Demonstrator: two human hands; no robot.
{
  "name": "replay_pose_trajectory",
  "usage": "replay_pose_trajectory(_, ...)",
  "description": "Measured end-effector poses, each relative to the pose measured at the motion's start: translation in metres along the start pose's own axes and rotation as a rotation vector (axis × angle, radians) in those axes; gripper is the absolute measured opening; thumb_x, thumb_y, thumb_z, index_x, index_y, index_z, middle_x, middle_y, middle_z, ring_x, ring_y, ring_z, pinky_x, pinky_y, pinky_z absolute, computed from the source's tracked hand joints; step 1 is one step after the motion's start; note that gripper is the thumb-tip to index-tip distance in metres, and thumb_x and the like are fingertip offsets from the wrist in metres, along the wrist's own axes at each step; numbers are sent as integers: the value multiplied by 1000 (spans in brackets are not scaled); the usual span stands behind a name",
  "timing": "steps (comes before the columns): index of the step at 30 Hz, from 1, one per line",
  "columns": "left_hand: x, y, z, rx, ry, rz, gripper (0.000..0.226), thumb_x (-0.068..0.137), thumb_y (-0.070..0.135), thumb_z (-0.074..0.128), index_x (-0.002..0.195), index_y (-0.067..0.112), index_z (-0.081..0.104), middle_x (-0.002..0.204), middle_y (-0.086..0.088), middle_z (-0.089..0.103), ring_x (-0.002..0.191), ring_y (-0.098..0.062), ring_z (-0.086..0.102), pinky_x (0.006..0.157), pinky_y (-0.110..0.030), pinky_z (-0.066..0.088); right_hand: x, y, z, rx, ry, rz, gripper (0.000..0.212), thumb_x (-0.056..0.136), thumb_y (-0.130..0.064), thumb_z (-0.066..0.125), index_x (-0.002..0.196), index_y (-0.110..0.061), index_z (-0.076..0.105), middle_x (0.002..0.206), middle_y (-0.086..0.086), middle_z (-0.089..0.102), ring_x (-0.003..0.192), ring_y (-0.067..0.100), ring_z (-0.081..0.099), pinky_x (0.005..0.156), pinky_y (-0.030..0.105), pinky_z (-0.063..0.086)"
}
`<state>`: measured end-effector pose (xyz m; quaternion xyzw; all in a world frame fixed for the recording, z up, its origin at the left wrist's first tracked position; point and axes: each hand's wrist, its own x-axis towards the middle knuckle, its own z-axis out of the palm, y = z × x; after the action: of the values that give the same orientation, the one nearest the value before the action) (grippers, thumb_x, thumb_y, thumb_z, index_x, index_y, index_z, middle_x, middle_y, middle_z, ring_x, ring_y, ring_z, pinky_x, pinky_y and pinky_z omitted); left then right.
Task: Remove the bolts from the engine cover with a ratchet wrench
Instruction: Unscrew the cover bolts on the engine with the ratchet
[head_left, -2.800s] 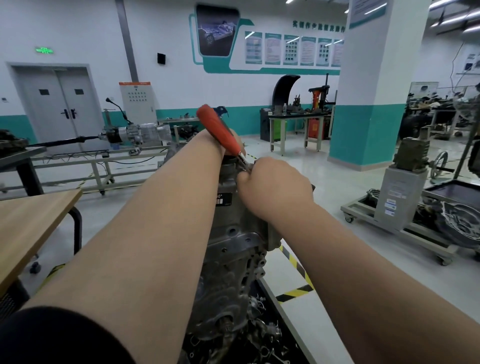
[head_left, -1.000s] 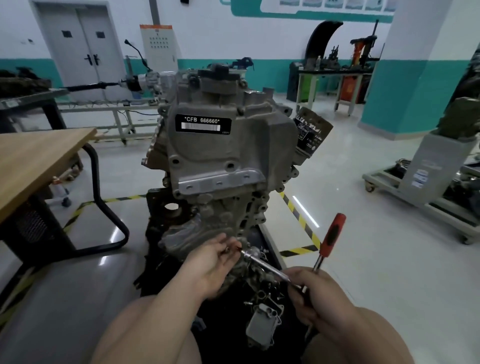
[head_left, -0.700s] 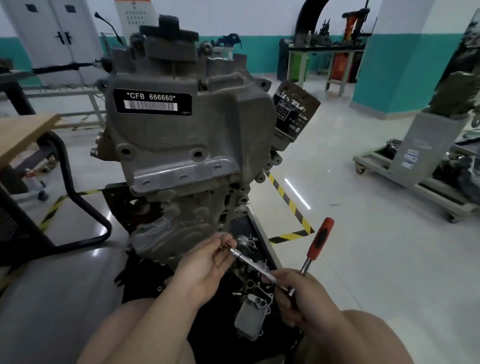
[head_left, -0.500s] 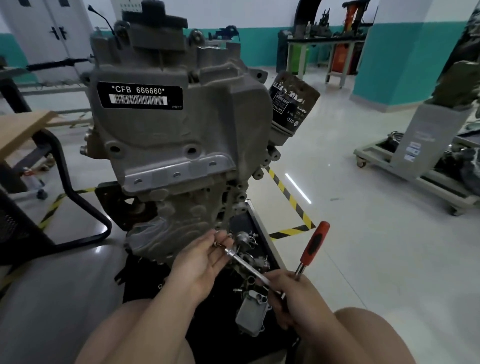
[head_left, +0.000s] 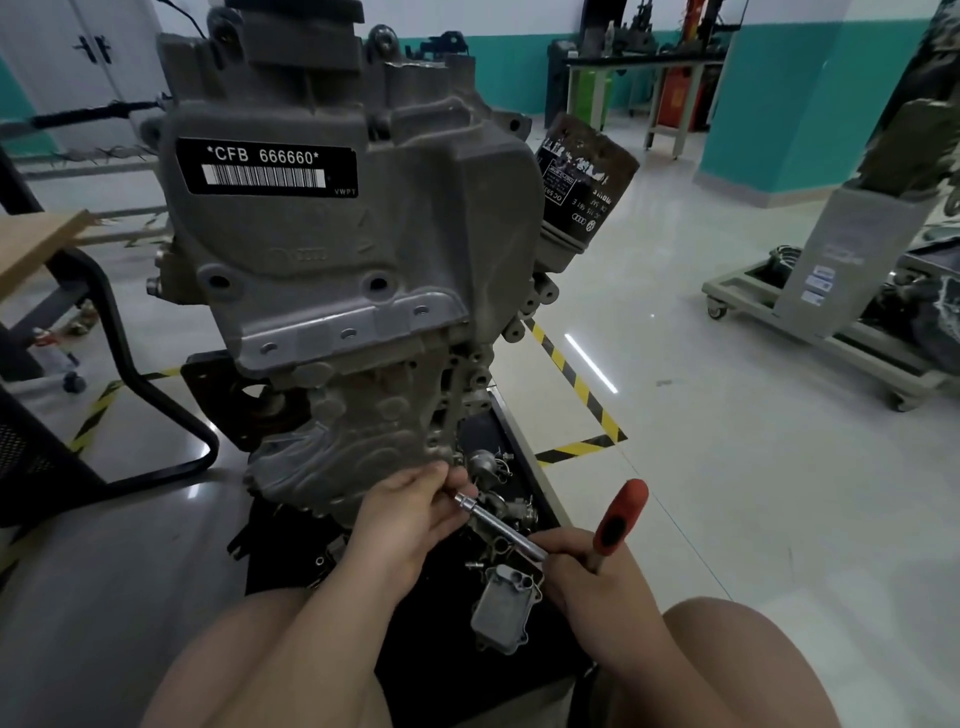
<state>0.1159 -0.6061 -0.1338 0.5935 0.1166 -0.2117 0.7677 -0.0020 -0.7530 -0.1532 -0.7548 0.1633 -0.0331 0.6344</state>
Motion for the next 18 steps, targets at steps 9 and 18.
replay_pose_trajectory(9, 14, 0, 33, -37, -31, -127, 25, 100, 31, 50, 87, 13, 62, 68, 2, 73, 60, -15, 71, 54, -27, 53, 7, 2, 12, 420, 77, 185, 35, 91, 1, 42, 78, -6, 73, 44, 6, 36, 35, 17, 27, 37, 21, 29)
replay_pose_trajectory(18, 52, 6, 72, 151, -69, -123, 35, 104, 28, 34, 86, 14, 60, 59, 3, 68, 53, -16, 64, 58, -27, 47, 25, -1, 25, 481, 169, 208, 35, 90, -4, 46, 78, -18, 75, 49, 2, 41, 38, 13, 31, 37, 22, 29)
